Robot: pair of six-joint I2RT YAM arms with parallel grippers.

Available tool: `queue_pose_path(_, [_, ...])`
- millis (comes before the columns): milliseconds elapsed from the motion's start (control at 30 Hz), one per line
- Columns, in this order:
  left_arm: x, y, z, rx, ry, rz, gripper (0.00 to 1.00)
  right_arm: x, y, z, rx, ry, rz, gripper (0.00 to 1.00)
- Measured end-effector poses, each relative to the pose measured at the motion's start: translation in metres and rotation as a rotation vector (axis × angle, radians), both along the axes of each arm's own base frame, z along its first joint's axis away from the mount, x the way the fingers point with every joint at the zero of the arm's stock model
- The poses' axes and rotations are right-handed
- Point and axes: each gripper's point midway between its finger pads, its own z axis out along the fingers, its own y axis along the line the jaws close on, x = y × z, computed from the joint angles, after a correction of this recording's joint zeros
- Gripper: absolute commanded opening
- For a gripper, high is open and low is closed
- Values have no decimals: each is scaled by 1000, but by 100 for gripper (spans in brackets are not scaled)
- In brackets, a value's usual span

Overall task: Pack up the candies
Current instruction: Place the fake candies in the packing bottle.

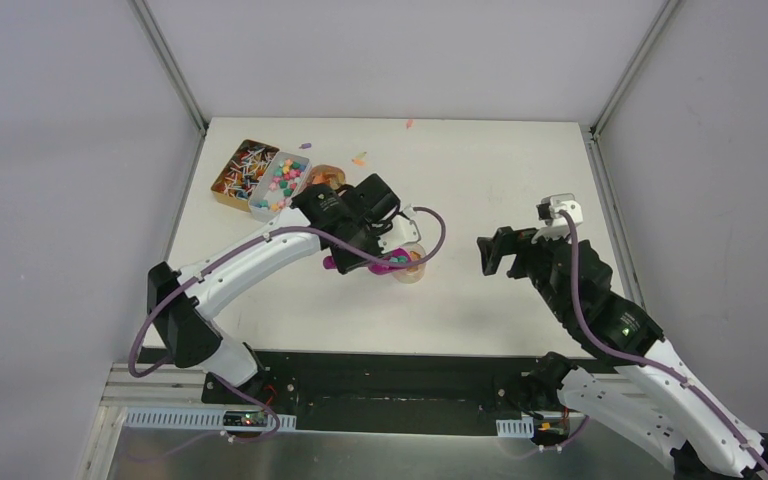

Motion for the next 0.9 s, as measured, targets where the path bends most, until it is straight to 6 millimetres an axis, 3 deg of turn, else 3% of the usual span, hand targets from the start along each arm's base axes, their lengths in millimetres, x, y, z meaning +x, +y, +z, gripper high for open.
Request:
queue_pose_path(200, [0, 7, -2, 86, 16, 15, 0, 0, -1, 0, 0, -2, -3, 100])
queue_pose_path(900, [1, 2, 7, 234, -2, -19, 0, 1, -2, -1, -16, 3, -9, 100])
